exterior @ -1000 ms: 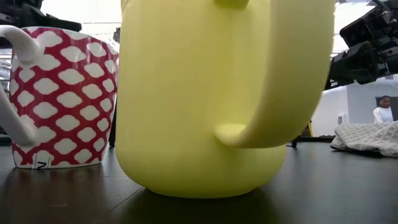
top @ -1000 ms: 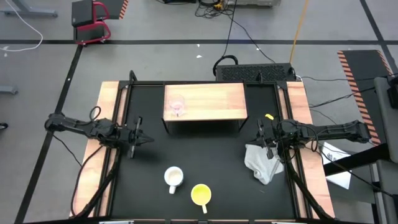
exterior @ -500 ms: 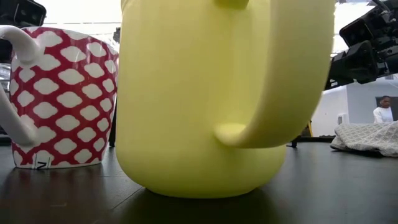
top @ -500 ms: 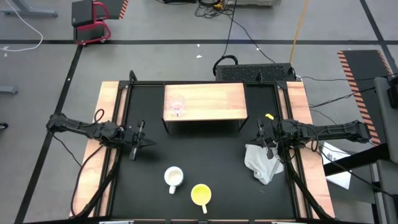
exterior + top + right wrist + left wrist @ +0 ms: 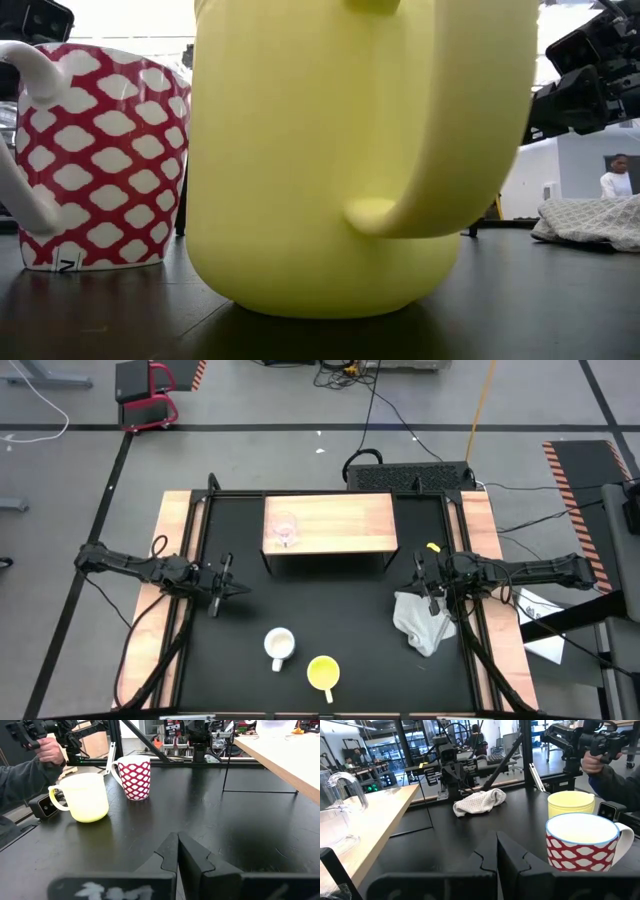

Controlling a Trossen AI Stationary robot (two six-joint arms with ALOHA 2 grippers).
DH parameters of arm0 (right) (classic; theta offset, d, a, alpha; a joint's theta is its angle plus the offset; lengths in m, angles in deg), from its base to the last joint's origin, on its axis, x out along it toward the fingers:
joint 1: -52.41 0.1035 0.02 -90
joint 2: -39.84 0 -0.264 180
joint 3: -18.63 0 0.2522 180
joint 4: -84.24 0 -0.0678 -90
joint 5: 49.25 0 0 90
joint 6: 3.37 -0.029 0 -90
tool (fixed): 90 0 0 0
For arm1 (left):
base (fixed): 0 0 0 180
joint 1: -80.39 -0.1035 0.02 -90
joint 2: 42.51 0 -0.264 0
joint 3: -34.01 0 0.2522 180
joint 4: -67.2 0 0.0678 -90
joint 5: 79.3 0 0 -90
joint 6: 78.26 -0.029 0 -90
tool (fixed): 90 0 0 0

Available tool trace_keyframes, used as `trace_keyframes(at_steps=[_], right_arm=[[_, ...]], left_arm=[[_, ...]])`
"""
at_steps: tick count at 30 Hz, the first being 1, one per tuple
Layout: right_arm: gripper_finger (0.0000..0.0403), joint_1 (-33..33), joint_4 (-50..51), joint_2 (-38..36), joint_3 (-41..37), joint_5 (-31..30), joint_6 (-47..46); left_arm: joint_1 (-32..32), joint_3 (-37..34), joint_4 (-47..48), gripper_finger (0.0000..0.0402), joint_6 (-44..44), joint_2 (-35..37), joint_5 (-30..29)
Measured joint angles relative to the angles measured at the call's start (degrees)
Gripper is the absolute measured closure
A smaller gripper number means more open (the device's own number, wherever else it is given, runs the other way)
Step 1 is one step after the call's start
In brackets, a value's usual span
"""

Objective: Stack small to large cups/mugs on shelf
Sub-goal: Put the yellow mug on the shelf

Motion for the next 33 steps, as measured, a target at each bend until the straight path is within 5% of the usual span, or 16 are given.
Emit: trace_keyframes(at_steps=[33], right_arm=[[0.0403, 0.0, -0.2, 0.0, 0.0, 0.0, 0.1]], left_arm=[[0.0, 0.4, -8.6, 0.0401, 9.6, -0.7, 1.7]])
